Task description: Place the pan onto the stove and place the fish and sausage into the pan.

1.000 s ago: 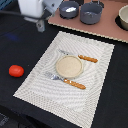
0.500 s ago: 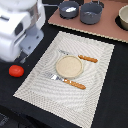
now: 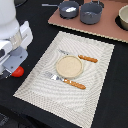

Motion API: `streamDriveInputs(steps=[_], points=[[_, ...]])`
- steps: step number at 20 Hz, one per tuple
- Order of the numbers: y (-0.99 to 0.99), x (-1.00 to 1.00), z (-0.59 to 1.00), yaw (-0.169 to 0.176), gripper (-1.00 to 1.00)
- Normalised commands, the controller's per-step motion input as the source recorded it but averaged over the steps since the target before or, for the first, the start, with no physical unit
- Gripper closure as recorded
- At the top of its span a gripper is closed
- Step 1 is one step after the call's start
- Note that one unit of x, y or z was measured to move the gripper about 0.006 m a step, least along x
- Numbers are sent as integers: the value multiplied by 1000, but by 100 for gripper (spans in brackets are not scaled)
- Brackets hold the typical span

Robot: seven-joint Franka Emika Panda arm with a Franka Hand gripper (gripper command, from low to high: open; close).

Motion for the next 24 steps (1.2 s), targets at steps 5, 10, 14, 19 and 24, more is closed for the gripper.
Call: streamDriveInputs(steps=[5,10,14,19,24], points=[[-34,-312,-310,24,-100],[-26,-94,-183,80,-100],[-6,1,-24,84,-100],[-32,102,0,48,-100],[-11,204,0,43,-100]])
